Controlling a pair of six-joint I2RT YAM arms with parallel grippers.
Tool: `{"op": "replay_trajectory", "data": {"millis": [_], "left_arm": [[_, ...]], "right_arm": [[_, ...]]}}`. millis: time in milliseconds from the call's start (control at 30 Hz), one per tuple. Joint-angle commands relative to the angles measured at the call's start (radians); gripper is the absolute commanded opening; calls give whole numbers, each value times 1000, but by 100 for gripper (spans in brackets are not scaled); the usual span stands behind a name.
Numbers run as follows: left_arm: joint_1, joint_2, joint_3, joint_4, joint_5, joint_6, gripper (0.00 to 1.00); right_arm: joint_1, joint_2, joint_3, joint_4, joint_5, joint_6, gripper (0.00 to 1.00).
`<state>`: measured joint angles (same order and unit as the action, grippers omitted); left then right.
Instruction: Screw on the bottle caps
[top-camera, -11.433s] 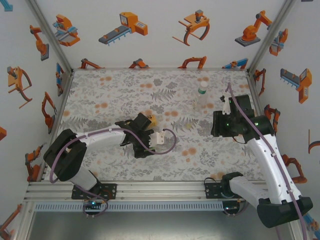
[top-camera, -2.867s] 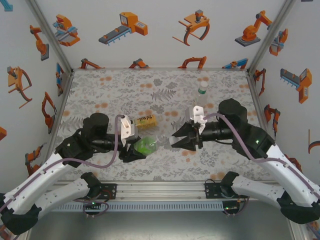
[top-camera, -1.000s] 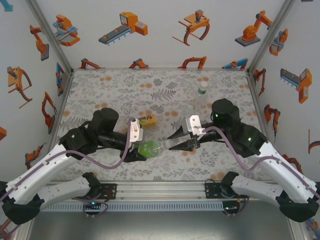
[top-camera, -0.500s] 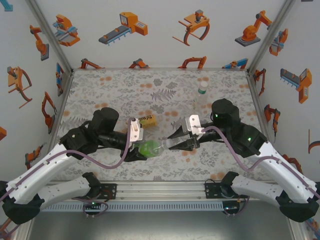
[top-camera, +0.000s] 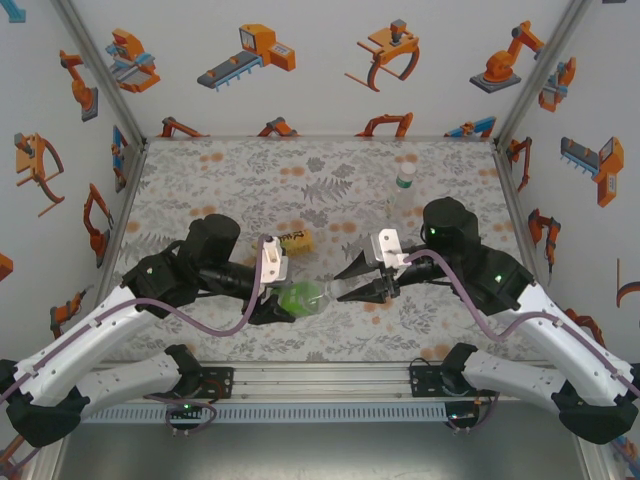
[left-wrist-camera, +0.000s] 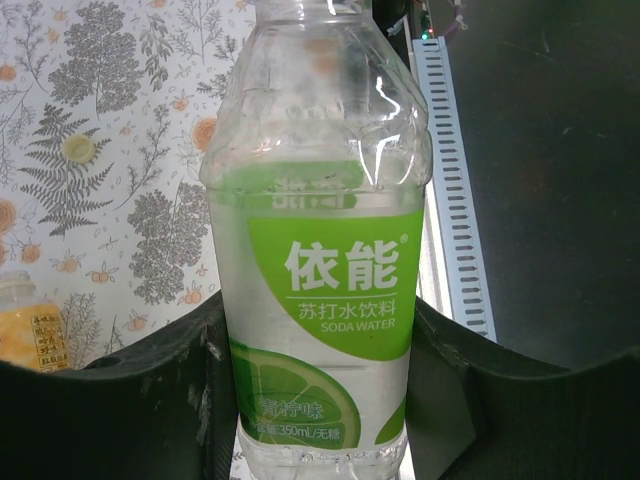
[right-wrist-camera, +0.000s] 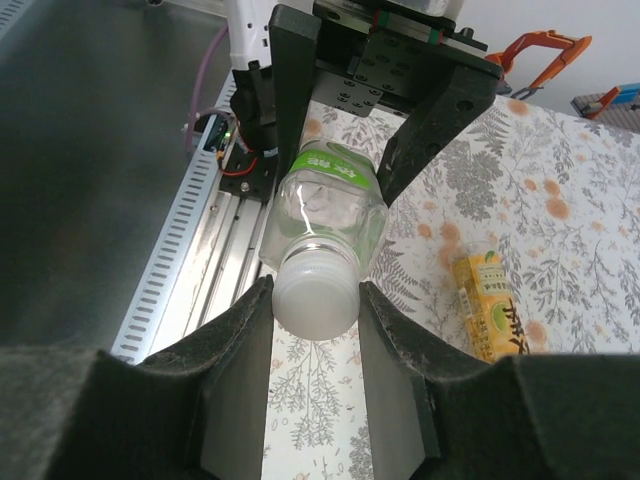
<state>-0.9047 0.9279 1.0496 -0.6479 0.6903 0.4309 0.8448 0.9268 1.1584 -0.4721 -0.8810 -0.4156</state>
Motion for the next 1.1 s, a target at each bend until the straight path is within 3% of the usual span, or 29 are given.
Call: {"op": "replay_trajectory", "data": {"millis": [0, 667, 1067], "left_arm": [[-11, -4, 35, 36, 60, 5, 0], [-16, -10, 31, 77, 98, -21, 0], [-16, -24, 9, 137, 91, -47, 0]], "right_arm": [[6, 14, 6, 9, -46, 9, 7], [23, 9, -12, 27, -85, 15, 4], [39, -24, -97, 175, -58, 152, 0]]}}
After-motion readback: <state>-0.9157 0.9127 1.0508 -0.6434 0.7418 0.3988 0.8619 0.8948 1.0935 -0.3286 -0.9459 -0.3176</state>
